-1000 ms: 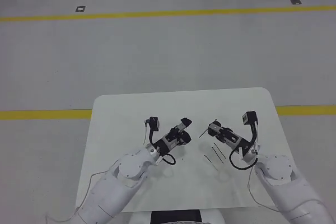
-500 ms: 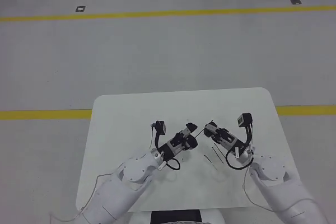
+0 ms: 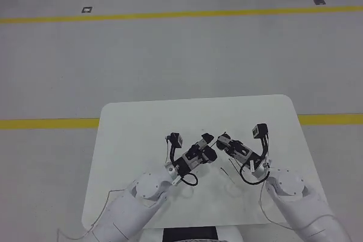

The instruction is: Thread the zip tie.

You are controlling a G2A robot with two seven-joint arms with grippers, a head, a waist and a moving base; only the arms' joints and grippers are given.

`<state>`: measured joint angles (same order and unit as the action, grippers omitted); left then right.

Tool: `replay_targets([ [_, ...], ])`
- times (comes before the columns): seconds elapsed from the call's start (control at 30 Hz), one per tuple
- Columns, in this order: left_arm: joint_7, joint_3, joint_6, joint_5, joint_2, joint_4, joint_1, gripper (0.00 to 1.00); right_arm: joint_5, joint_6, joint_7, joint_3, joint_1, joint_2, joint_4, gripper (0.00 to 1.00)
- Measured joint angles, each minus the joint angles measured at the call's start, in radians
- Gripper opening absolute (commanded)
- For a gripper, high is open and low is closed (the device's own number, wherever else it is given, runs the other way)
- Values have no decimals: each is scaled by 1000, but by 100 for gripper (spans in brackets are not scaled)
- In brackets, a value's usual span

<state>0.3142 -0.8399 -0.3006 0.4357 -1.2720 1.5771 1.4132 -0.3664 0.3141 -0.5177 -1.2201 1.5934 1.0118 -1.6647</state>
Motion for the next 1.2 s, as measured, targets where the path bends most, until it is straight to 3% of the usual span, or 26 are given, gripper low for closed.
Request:
replay_targets([
  [0.03,-3,1,-1,-1,-1,-2,0,100,4,-1,1,1,0,1,0,0],
  [0.1,-7,1,-2,-4,-1,-5,-2,75,12,-3,5,1,0,2,0,0],
  [0.17,-9,-1,-2,-8,-1,-6,-2,58,15,-3,9,-2,1,3,1,0],
  [0.3,-10,-3,2,-14,0,-4,1,42,25,-6,16,-11,3,5,3,0],
  [0.63,-4,-1,8,-27,1,-5,-1,29,44,-16,23,-16,6,11,1,0],
  [0.93,-1,8,24,-31,-1,-15,-6,29,44,-10,17,-20,6,16,0,0],
  [1.03,-1,9,25,-30,-1,-17,-8,18,46,-9,11,-22,7,17,0,0],
  [1.1,-2,9,26,-30,-2,-17,-8,1,48,-9,7,-23,7,18,-1,0],
  [1.2,-3,9,29,-32,-2,-17,-8,0,55,-9,5,-24,9,19,-3,0],
])
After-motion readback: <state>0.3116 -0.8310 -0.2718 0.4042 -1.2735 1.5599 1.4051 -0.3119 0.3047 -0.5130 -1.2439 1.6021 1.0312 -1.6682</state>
